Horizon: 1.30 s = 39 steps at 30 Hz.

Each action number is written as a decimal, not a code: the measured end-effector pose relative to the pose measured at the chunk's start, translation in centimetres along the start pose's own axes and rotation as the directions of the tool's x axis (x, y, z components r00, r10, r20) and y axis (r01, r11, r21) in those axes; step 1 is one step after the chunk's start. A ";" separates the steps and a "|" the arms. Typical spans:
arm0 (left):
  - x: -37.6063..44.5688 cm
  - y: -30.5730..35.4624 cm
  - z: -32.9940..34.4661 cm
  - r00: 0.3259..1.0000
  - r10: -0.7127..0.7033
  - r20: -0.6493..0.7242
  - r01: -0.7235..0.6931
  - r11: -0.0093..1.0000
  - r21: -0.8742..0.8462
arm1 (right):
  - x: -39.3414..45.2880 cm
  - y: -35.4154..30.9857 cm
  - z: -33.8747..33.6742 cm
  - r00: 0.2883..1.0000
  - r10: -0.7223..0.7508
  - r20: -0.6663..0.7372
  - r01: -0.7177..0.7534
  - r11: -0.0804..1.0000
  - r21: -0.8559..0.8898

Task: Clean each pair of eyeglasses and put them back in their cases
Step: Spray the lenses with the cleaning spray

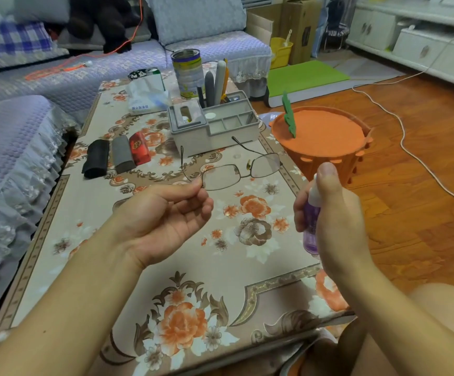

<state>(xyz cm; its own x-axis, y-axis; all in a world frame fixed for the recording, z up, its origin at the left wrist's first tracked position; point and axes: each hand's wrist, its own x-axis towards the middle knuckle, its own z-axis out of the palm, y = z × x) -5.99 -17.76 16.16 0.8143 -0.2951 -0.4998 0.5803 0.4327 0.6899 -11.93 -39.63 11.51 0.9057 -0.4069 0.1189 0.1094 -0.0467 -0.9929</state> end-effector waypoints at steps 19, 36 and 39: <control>-1.9 1.0 -20.2 0.330 0.738 0.588 -0.488 -0.400 0.776 | 5.8 5.4 7.3 0.972 0.173 0.161 -0.100 0.918 -0.383; -0.8 2.1 -22.7 0.392 0.786 0.477 -0.480 -0.268 0.835 | 20.6 10.4 17.3 0.997 0.036 0.066 0.014 0.776 -0.630; -0.6 2.1 -22.8 0.408 0.776 0.480 -0.476 -0.268 0.837 | 20.5 11.7 17.2 0.994 0.074 0.083 -0.005 0.774 -0.633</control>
<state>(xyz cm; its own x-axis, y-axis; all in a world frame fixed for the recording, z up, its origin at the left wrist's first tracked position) -5.60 2.76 5.95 0.7889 -0.1937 0.5832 -0.5327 -0.6887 0.4919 14.90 -32.86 2.33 0.9420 -0.3325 0.0453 -0.1788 -0.6115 -0.7708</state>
